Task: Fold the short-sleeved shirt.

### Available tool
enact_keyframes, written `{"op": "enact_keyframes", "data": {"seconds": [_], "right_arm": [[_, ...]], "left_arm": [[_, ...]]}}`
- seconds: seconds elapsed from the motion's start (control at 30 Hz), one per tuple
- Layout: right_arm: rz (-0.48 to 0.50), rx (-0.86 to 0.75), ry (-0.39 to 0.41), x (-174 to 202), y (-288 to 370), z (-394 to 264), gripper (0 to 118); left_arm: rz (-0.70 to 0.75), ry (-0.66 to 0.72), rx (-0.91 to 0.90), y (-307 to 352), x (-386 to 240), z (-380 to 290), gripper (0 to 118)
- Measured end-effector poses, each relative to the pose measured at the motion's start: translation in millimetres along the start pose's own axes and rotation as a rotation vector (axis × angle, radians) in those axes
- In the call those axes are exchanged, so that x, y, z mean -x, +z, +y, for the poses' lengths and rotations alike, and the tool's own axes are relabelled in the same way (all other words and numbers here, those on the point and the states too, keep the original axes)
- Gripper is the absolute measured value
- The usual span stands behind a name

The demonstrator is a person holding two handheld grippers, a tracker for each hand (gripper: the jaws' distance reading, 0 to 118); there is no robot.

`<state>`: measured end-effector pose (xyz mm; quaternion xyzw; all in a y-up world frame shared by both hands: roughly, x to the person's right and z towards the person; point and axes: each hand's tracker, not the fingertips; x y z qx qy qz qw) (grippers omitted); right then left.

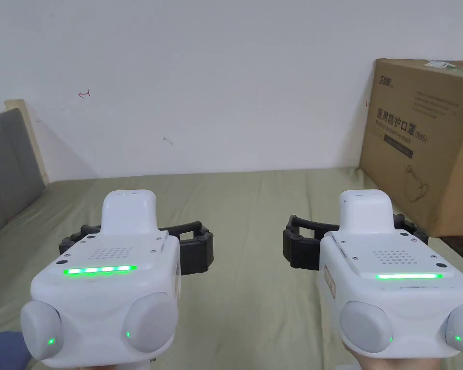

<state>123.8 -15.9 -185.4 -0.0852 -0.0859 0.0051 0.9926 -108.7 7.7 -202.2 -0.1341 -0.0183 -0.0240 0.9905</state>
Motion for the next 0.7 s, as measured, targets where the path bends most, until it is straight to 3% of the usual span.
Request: {"op": "enact_keyframes", "data": {"seconds": [0.7], "right_arm": [[0.013, 0.022, 0.002, 1.2, -2.0, -2.0, 116]], "left_arm": [[0.012, -0.041, -0.064, 9.7, -5.4, -3.3, 118]]}}
